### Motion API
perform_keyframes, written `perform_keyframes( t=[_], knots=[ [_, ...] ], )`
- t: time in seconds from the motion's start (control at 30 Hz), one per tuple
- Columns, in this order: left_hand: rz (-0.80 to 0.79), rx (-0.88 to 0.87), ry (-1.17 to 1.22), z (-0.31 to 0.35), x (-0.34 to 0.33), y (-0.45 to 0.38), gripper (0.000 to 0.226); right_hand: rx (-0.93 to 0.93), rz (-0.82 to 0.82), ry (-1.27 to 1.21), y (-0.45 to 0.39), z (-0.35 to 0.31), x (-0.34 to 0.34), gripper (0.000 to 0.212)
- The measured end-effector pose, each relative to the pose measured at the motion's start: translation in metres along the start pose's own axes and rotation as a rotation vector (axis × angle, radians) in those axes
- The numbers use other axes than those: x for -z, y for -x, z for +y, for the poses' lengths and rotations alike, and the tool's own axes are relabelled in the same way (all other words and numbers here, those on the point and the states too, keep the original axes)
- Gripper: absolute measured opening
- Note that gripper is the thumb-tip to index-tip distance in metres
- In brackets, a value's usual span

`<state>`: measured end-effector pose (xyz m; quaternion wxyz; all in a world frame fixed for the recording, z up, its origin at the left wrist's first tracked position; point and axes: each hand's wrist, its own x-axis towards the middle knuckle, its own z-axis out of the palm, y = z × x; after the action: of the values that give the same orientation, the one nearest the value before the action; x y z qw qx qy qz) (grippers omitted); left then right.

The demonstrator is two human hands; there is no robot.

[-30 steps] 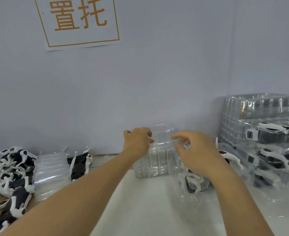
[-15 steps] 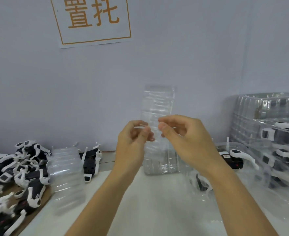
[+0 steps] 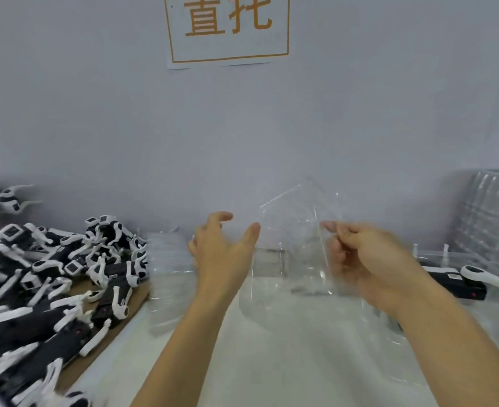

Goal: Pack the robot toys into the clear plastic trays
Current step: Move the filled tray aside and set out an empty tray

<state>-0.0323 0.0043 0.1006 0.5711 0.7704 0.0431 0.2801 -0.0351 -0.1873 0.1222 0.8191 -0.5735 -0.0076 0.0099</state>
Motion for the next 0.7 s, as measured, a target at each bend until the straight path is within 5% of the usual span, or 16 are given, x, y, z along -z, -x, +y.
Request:
perform_keyframes(
  t=[0.1,0.2,0.37,0.5,0.6,0.7],
  knots=[
    [-0.327,0.353,0.447,-0.004,0.012,-0.004,0.065,-0.098,-0.087,0.03,0.005,0.002,-0.003,0.026],
    [-0.591,0.428,0.751,-0.012,0.013,-0.005,0.06,-0.062,-0.04,0.264,0.005,0.005,-0.006,0.029],
    [-0.288,0.454,0.487,-0.036,0.001,-0.012,0.036,0.069,0.08,0.586,-0.004,0.008,0.003,0.029],
    [-0.15,0.516,0.276,-0.053,-0.012,-0.002,0.052,0.201,-0.121,0.973,0.001,0.02,0.0,0.02],
    [-0.172,0.605,0.042,-0.064,-0.017,0.002,0.078,0.209,-0.291,1.25,0.004,0.035,-0.009,0.033],
    [-0.188,0.472,-0.24,-0.077,-0.017,-0.001,0.058,0.011,-0.49,1.432,0.009,0.045,-0.014,0.046]
  ],
)
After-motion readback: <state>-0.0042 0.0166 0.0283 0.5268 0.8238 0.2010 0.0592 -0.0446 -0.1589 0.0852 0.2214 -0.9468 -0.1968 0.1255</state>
